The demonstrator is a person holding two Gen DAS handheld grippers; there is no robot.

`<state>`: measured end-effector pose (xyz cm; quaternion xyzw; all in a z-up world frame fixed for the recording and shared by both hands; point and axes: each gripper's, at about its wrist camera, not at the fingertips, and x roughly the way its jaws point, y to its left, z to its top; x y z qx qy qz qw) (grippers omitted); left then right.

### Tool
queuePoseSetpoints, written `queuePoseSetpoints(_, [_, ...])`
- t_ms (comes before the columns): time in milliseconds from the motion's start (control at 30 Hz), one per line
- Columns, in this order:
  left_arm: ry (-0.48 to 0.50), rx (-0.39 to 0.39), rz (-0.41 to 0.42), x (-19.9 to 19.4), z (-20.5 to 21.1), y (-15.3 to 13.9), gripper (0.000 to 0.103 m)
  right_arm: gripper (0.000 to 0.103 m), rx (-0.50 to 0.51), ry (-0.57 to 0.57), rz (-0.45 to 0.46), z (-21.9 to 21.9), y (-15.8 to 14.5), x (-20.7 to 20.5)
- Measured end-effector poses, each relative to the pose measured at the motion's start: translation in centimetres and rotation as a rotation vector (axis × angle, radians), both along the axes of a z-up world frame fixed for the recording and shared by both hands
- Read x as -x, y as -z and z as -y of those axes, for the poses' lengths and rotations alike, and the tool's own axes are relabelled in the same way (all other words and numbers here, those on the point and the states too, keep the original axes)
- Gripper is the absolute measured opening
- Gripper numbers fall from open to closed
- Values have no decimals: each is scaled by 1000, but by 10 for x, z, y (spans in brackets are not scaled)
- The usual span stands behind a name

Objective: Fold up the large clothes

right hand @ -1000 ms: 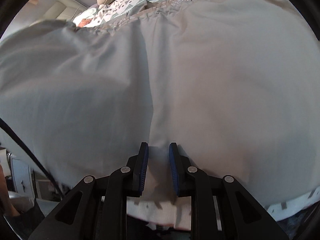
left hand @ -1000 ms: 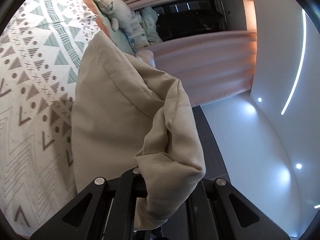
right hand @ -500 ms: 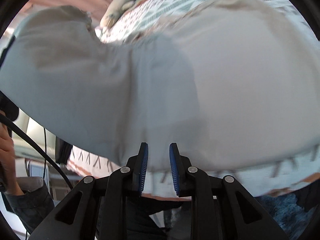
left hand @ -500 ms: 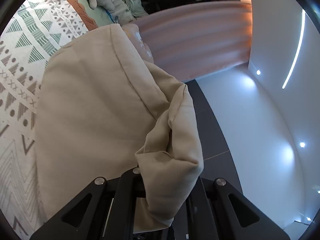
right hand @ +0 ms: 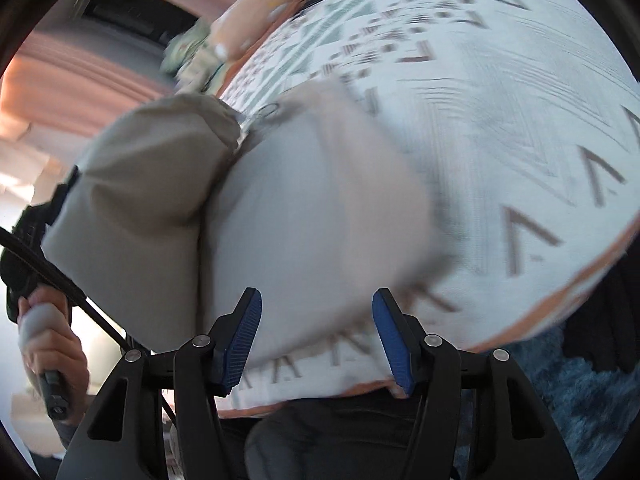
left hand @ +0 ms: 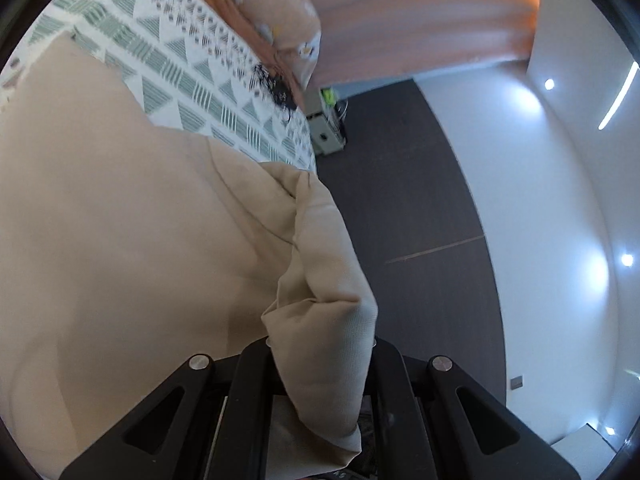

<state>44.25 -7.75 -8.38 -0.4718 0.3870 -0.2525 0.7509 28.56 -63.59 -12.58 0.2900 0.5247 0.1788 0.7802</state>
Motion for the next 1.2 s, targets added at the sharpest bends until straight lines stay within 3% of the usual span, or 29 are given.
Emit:
queuePoseSetpoints(167, [57,-36,-51,-3,40,20,8,56,-6,58,-4,34,5,11])
queuePoseSetpoints(400, [111,-95,-154,-4,75,44,9,56,-31,80,22,51,-13,34])
queuePoseSetpoints(433, [122,-100,-176,-4,78,48,13,57,-34,82,26,52,-13,34])
queuePoseSetpoints(500, [162,-88,-226,-4,83,59,34,63,-37,85,35,56,-14,37])
queuePoseSetpoints(567, [178,-75,-223,1,84,62,77,67,-40,85,50,59,-17,41])
queuePoseSetpoints(600, [162,-88,-209,5,82,59,82,67,-43,83,55,60,-17,40])
queuePoseSetpoints(767, [130,-123,-170,16,56,45,84,67,-69,58,74,53,-20,37])
queuePoseSetpoints(1000, [19,-282,-128,35,-5,23,84,67,-55,-15,66,25,-14,26])
queuePoseSetpoints(1200, [-88,-428,-145,64,-59,26,84,67,-27,-38,35,2,0,14])
